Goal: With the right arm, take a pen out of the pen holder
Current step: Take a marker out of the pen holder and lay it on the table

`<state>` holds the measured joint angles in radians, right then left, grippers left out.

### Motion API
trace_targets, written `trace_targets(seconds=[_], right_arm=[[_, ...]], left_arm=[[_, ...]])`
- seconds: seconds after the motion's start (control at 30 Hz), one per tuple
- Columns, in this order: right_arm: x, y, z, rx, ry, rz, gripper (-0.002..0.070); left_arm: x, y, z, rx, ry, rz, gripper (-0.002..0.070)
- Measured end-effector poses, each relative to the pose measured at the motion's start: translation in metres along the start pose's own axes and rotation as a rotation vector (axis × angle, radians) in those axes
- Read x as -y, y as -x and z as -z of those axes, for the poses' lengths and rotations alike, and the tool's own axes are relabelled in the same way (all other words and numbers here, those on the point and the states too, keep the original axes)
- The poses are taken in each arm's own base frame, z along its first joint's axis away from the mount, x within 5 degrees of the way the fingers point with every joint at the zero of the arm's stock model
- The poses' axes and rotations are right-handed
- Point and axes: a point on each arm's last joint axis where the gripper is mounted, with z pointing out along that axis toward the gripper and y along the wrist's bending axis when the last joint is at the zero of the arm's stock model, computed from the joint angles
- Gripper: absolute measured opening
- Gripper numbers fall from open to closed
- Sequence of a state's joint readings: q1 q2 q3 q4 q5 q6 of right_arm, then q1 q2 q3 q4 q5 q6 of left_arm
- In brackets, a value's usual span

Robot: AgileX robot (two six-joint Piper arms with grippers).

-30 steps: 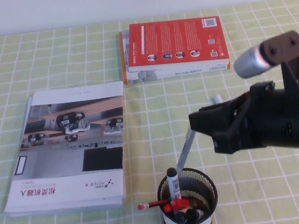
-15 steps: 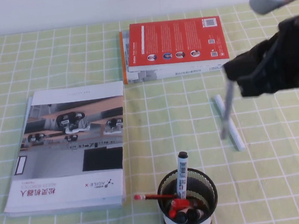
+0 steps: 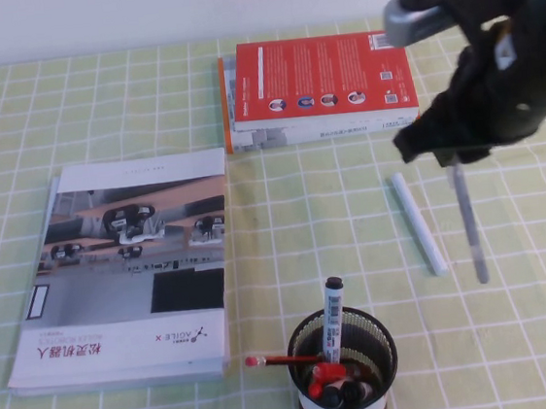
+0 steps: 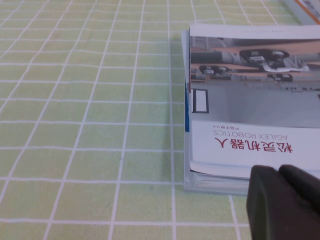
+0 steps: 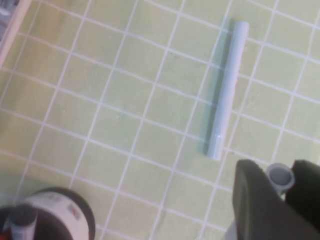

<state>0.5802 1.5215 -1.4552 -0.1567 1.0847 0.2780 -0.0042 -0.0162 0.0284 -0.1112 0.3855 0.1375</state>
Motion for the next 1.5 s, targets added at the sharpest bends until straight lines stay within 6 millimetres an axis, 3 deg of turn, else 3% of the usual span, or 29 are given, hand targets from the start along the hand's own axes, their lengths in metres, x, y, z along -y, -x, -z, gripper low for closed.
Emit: trace_targets(seconds=[0.17,0.5,0.87,1.03,1.3,1.5], right_arm=[[-0.006,0.022,-0.038,-0.055,-0.009,-0.012,0.0085],[0.005,0.058,-0.112,-0.139,0.029,-0.094,0.0085],[0.014,0.059,-0.174,-0.226,0.044,-0.131,0.0085],[0.015,0.059,-0.188,-0.218,0.051,-0.142,0.0085],[0.015,0.064,-0.193,-0.161,0.06,-0.148,0.0092],[0.016,0.065,-0.193,-0.145,0.055,-0.143,0.0171]], left_arm=[[0.0,0.0,0.0,0.0,0.0,0.0,-0.0005],[0.0,0.0,0.0,0.0,0.0,0.0,-0.0005],[0.0,0.0,0.0,0.0,0.0,0.0,-0.0005],[0.0,0.0,0.0,0.0,0.0,0.0,-0.0005],[0.0,0.0,0.0,0.0,0.0,0.0,-0.0005],[0.0,0.0,0.0,0.0,0.0,0.0,-0.0005]])
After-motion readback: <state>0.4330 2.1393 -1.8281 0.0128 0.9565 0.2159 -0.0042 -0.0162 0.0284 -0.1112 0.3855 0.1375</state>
